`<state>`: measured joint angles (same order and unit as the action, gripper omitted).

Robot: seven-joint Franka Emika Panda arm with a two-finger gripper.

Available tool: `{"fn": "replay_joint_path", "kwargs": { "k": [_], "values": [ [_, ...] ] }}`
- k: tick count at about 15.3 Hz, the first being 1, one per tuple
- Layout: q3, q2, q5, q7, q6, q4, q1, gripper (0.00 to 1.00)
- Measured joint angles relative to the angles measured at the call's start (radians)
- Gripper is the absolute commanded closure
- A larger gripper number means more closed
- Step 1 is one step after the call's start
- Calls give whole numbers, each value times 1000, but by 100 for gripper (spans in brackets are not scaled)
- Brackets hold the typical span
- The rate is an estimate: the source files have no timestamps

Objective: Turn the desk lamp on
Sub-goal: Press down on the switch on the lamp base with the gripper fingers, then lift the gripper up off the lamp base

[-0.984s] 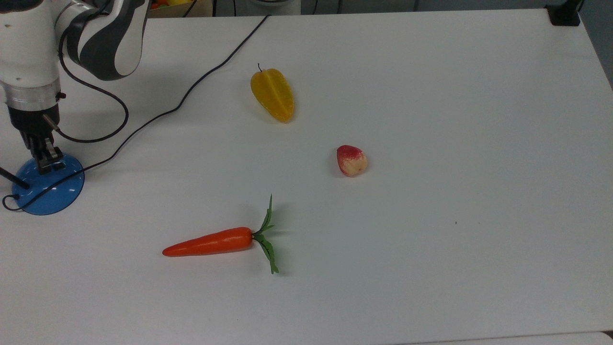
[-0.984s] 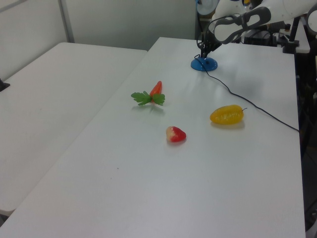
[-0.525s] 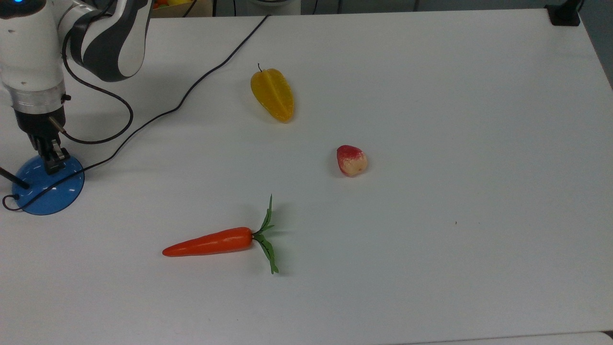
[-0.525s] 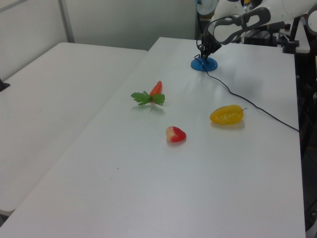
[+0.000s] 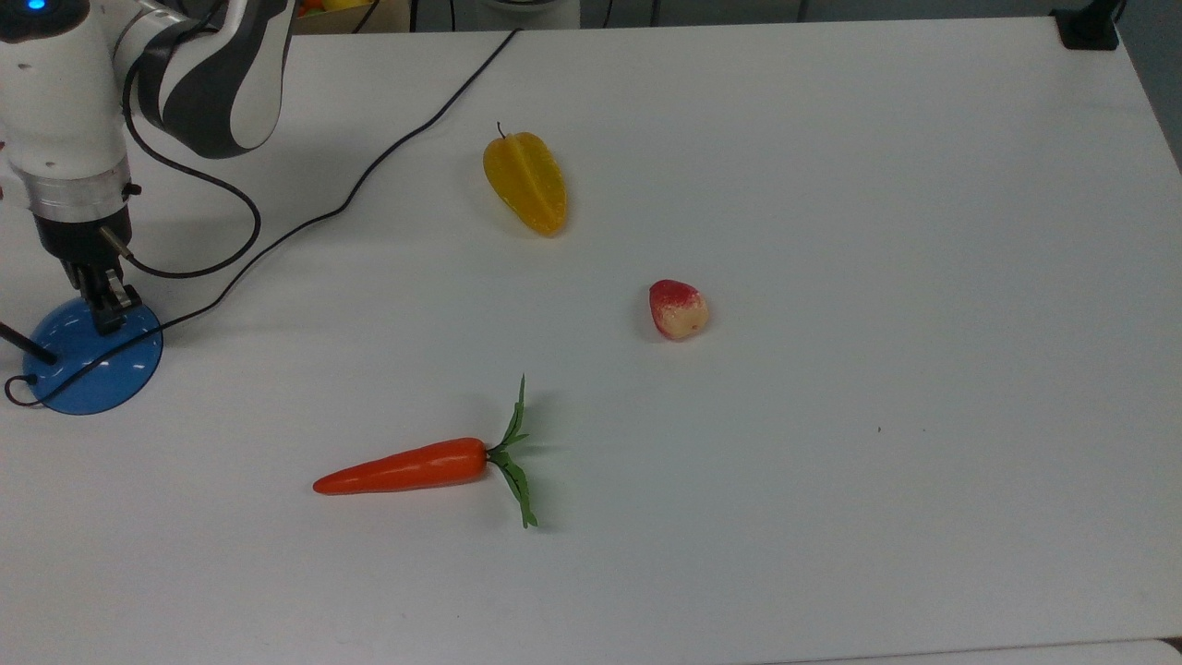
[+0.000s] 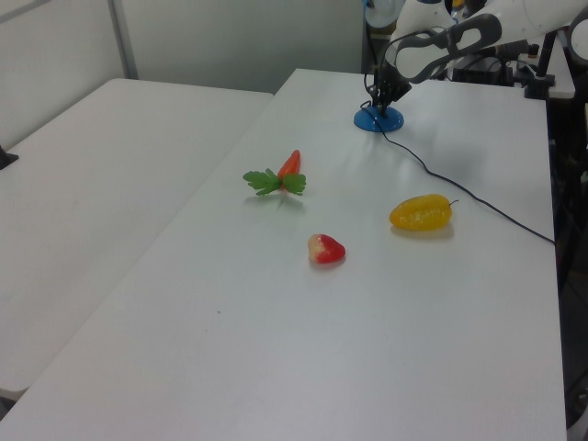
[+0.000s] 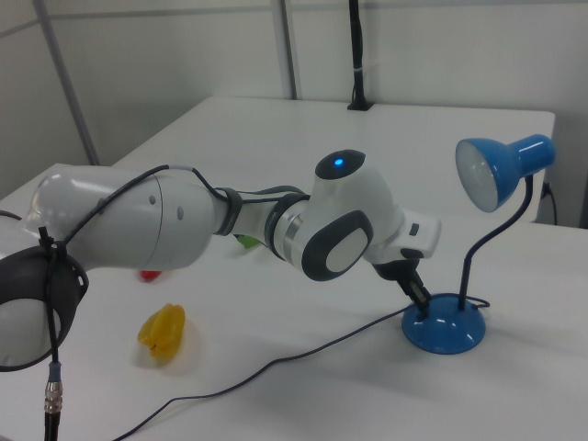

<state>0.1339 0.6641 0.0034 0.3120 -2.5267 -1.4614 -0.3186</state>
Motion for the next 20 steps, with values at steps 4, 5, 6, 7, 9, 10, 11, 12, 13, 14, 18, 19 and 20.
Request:
{"fn": "replay_joint_path", "kwargs": {
  "k": [4, 5, 6, 7, 9, 10, 11, 12, 13, 14, 18, 19, 20],
  "values": [
    [0, 0, 0, -9, 0, -1, -3, 100],
    [0, 0, 0, -9, 0, -1, -3, 100],
    [0, 0, 0, -9, 0, -2, -3, 100],
    [0, 0, 0, -9, 0, -2, -4, 100],
    [0, 0, 0, -9, 0, -2, -6, 100],
    [0, 0, 0, -9, 0, -2, -7, 100],
    [0, 1, 0, -9, 0, -2, -9, 100],
    [0, 1, 0, -9, 0, -2, -11, 100],
    [0, 1, 0, -9, 0, -2, -12, 100],
    [0, 2, 0, -9, 0, -2, -13, 100],
    [0, 4, 0, -9, -3, -2, -16, 100],
    [0, 4, 0, -9, -3, -2, -16, 100],
    [0, 4, 0, -9, -3, -2, -16, 100]
  ]
}}
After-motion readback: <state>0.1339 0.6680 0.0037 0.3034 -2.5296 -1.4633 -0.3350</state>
